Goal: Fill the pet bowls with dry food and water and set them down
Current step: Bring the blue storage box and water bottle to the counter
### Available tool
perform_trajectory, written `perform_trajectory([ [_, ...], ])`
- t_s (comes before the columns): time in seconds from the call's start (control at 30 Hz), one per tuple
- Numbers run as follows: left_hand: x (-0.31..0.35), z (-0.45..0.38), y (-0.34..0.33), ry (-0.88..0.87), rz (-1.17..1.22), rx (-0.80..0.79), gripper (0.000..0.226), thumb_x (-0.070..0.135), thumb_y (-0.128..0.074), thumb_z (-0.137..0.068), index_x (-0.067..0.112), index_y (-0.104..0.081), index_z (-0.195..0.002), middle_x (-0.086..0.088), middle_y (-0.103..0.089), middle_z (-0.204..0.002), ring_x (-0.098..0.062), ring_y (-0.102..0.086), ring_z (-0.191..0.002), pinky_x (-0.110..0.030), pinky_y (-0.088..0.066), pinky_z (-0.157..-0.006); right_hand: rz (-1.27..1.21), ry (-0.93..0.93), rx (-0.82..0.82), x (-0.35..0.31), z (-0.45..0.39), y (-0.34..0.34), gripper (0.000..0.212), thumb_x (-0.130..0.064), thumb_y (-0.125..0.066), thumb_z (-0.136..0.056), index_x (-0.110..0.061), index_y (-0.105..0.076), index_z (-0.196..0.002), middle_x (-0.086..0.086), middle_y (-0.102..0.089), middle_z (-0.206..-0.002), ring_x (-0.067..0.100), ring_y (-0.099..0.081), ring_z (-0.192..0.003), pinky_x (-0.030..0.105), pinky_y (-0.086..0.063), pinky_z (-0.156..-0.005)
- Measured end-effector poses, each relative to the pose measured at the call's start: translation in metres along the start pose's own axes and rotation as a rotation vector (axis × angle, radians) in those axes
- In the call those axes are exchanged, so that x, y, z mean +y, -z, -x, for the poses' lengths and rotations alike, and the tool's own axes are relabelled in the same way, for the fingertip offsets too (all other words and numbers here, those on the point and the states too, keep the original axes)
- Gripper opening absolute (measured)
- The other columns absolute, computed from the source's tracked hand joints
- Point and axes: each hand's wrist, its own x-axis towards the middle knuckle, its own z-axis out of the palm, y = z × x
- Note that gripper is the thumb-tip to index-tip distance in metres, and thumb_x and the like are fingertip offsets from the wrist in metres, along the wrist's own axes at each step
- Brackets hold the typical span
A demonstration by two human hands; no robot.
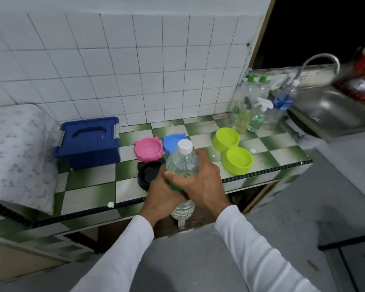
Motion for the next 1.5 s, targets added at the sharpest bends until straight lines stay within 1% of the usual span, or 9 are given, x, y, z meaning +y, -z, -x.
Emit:
perform_trajectory([
  [0.17, 0.026, -0.020, -0.018, -0.041, 0.046, -0.030, 0.081, 0.035, -0.093, -0.068, 0.025, -0.056, -0.139, 0.015, -0.072, -0.124, -0.010, -0.069, -0.114, -0.042, -0.055, -0.102, 0.040, 0.025, 0.056, -0.005, -0.012, 0.034, 0.077, -0.068, -0.083, -0.055, -0.030, -0.048, -0.112, -0.010, -0.067, -0.102, 0.012, -0.065, -0.093, 0.028, -0.056, -0.078],
  [0.33, 0.055, -0.038, -0.045, -0.087, 0.071, -0.074, 0.083, 0.031, -0.097, -0.065, 0.021, -0.056, -0.137, 0.010, -0.073, -0.124, -0.012, -0.070, -0.115, -0.042, -0.057, -0.100, 0.046, 0.010, 0.095, -0.004, -0.020, 0.073, 0.073, -0.064, -0.086, -0.059, -0.032, -0.047, -0.111, -0.012, -0.066, -0.102, 0.007, -0.063, -0.089, 0.013, -0.048, -0.070],
  [0.53, 0.080, -0.056, -0.083, -0.123, 0.102, -0.111, 0.083, 0.027, -0.097, -0.065, 0.020, -0.056, -0.137, 0.008, -0.073, -0.123, -0.014, -0.071, -0.113, -0.043, -0.058, -0.097, 0.062, 0.001, 0.141, 0.007, -0.031, 0.117, 0.072, -0.062, -0.086, -0.061, -0.030, -0.050, -0.113, -0.013, -0.066, -0.103, 0.007, -0.063, -0.091, 0.021, -0.052, -0.075],
  [0.63, 0.087, -0.068, -0.107, -0.116, 0.088, -0.132, 0.086, 0.034, -0.099, -0.062, 0.018, -0.056, -0.136, 0.004, -0.074, -0.122, -0.018, -0.072, -0.111, -0.046, -0.059, -0.095, 0.072, -0.009, 0.156, 0.019, -0.037, 0.139, 0.072, -0.064, -0.085, -0.060, -0.031, -0.048, -0.112, -0.015, -0.064, -0.100, 0.010, -0.065, -0.093, 0.027, -0.056, -0.079],
  [0.8, 0.095, -0.082, -0.142, -0.124, 0.077, -0.145, 0.086, 0.031, -0.099, -0.062, 0.018, -0.056, -0.135, 0.004, -0.075, -0.120, -0.018, -0.073, -0.109, -0.045, -0.059, -0.094, 0.079, -0.010, 0.179, 0.039, -0.046, 0.168, 0.073, -0.062, -0.087, -0.060, -0.032, -0.047, -0.114, -0.018, -0.060, -0.100, 0.006, -0.059, -0.091, 0.020, -0.048, -0.076],
  [1.0, 0.108, -0.092, -0.176, -0.139, 0.107, -0.167, 0.080, 0.022, -0.095, -0.063, 0.023, -0.058, -0.134, 0.013, -0.075, -0.115, -0.006, -0.073, -0.105, -0.022, -0.058, -0.087, 0.099, -0.027, 0.193, 0.062, -0.060, 0.192, 0.076, -0.063, -0.086, -0.061, -0.030, -0.047, -0.118, -0.012, -0.063, -0.106, 0.010, -0.060, -0.094, 0.020, -0.048, -0.075],
  [1.23, 0.101, -0.136, -0.206, -0.093, 0.062, -0.222, 0.085, 0.039, -0.095, -0.059, 0.026, -0.058, -0.135, 0.013, -0.074, -0.119, -0.010, -0.072, -0.109, -0.042, -0.058, -0.096, 0.101, -0.075, 0.227, 0.091, -0.093, 0.207, 0.076, -0.063, -0.087, -0.061, -0.030, -0.047, -0.115, -0.011, -0.064, -0.107, 0.011, -0.063, -0.098, 0.021, -0.051, -0.078],
  [1.37, 0.099, -0.171, -0.225, -0.111, 0.056, -0.269, 0.087, 0.036, -0.096, -0.062, 0.023, -0.056, -0.138, 0.009, -0.074, -0.122, -0.016, -0.071, -0.112, -0.046, -0.057, -0.098, 0.095, -0.091, 0.261, 0.108, -0.121, 0.214, 0.075, -0.063, -0.087, -0.060, -0.030, -0.048, -0.115, -0.013, -0.064, -0.106, 0.008, -0.063, -0.095, 0.018, -0.047, -0.075],
  [1.5, 0.099, -0.205, -0.243, -0.121, 0.083, -0.288, 0.083, 0.026, -0.096, -0.059, 0.026, -0.057, -0.134, 0.011, -0.075, -0.119, -0.010, -0.072, -0.108, -0.042, -0.059, -0.094, 0.111, -0.126, 0.288, 0.128, -0.156, 0.220, 0.083, -0.069, -0.083, -0.056, -0.030, -0.048, -0.120, -0.012, -0.067, -0.108, 0.012, -0.065, -0.098, 0.026, -0.054, -0.079],
])
